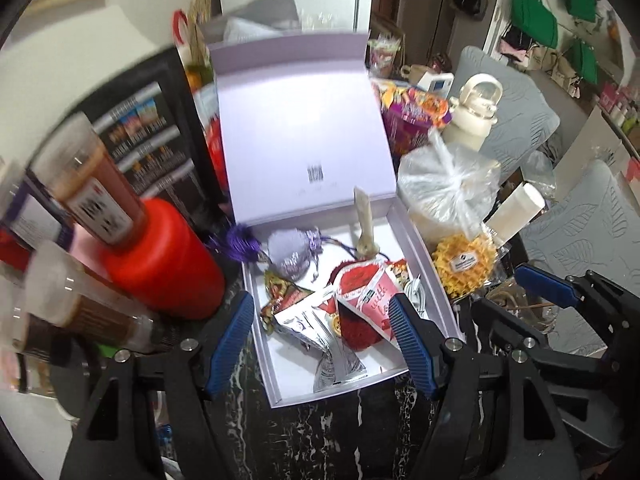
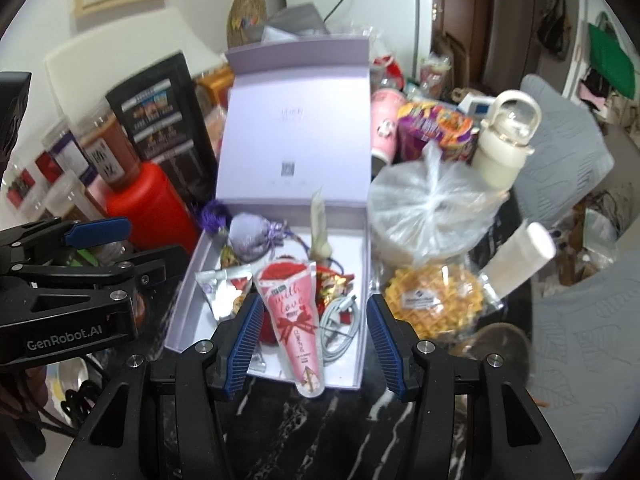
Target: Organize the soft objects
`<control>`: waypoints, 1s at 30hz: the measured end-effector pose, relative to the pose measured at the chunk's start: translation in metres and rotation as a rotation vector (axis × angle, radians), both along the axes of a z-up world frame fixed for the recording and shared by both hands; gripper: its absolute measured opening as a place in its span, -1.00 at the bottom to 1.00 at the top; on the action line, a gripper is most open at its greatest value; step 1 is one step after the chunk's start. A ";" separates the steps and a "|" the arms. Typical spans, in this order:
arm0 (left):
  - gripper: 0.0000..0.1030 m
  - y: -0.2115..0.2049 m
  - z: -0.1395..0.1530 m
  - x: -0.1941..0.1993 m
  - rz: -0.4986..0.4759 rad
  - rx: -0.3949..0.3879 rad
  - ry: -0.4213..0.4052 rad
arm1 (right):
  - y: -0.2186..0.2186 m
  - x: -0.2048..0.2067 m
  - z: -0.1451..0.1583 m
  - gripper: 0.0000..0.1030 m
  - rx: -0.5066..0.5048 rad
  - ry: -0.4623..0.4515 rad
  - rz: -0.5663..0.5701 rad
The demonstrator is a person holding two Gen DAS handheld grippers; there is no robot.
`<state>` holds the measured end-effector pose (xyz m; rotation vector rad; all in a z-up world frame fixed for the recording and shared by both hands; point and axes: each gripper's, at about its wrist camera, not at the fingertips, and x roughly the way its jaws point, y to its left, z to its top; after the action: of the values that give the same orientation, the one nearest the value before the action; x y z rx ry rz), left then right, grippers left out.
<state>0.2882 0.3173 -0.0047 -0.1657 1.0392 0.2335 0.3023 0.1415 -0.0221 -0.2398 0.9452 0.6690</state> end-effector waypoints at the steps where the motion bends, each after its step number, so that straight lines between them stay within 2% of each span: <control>1: 0.35 -0.002 0.007 -0.003 -0.002 0.012 -0.012 | -0.003 -0.004 0.008 0.04 0.005 -0.015 -0.004; 5: 0.35 -0.008 0.030 -0.015 -0.003 0.026 -0.057 | -0.014 -0.017 0.033 0.04 0.020 -0.054 -0.017; 7: 0.35 -0.012 0.042 -0.023 -0.010 0.033 -0.077 | -0.019 -0.024 0.043 0.13 0.032 -0.071 -0.026; 14: 0.35 -0.029 0.078 -0.052 -0.031 0.053 -0.149 | -0.043 -0.053 0.076 0.15 0.066 -0.117 -0.051; 18: 0.35 -0.039 0.097 -0.072 -0.028 0.057 -0.184 | -0.057 -0.072 0.092 0.24 0.079 -0.148 -0.056; 22: 0.50 -0.051 0.110 -0.093 -0.024 0.081 -0.209 | -0.069 -0.094 0.109 0.35 0.062 -0.202 -0.061; 30: 0.50 -0.073 0.127 -0.135 0.008 0.097 -0.248 | -0.096 -0.125 0.124 0.49 0.075 -0.211 -0.084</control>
<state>0.1532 0.2442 0.1222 -0.1074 0.7792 0.2630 0.1768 0.0452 0.1022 -0.1990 0.7225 0.5879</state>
